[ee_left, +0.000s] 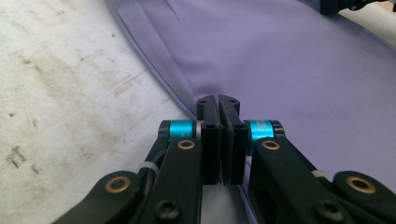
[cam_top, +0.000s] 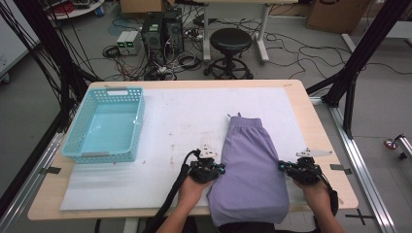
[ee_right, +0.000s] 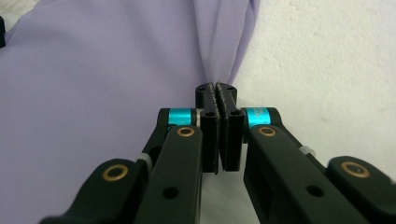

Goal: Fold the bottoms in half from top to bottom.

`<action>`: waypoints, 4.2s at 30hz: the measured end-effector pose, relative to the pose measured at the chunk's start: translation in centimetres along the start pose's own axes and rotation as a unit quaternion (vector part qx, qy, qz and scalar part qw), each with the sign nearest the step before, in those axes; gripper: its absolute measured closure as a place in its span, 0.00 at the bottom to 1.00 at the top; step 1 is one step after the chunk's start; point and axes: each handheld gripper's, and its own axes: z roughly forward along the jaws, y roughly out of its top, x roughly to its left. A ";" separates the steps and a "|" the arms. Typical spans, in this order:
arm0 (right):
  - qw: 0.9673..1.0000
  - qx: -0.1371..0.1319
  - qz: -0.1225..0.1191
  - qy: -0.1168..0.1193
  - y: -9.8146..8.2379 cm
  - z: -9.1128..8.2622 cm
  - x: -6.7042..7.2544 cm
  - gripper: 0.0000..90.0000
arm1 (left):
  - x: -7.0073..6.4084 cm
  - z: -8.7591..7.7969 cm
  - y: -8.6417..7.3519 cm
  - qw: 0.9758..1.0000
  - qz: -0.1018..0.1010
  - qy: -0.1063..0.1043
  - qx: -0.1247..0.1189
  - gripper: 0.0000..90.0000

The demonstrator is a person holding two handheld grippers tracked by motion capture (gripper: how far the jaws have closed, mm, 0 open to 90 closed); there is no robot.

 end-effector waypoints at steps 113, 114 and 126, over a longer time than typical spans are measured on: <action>0.989 -0.101 -0.064 0.086 2.8 -3.6 2.9 0.96 | -0.2 -1.9 1.3 0.979 0.083 -0.144 -0.120 0.96; 0.989 -0.101 -0.062 0.086 2.4 -3.6 2.9 0.96 | -0.3 -1.9 1.0 0.979 0.084 -0.144 -0.118 0.96; 0.990 -0.081 -0.059 0.099 -0.3 -3.6 3.0 0.96 | 0.7 -2.3 -0.4 0.982 0.045 -0.134 -0.124 0.75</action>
